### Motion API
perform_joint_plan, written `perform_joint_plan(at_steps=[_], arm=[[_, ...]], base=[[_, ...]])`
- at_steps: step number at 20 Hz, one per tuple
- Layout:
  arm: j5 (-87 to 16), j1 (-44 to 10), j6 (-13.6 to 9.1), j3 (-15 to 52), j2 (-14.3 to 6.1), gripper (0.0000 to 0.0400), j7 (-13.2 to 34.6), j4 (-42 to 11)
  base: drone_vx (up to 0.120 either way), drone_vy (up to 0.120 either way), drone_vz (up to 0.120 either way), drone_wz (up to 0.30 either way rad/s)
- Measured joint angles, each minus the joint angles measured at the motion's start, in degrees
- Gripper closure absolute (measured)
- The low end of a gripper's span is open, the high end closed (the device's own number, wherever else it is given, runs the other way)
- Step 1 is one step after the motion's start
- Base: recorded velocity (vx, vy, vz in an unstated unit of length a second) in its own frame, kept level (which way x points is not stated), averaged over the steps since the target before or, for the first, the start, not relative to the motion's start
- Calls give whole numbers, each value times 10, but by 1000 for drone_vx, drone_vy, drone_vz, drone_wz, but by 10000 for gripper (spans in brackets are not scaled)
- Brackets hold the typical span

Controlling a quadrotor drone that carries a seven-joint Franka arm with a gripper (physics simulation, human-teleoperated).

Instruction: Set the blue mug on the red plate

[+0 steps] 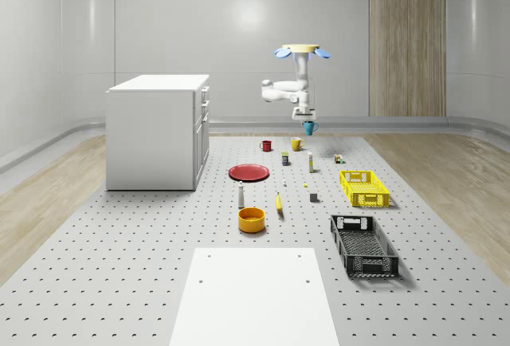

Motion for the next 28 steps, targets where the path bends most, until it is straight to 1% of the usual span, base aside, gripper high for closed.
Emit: perform_joint_plan(at_steps=[28], arm=[[11,-7,25,3,-27,300,5,1]], base=[[120,-120,0,0]])
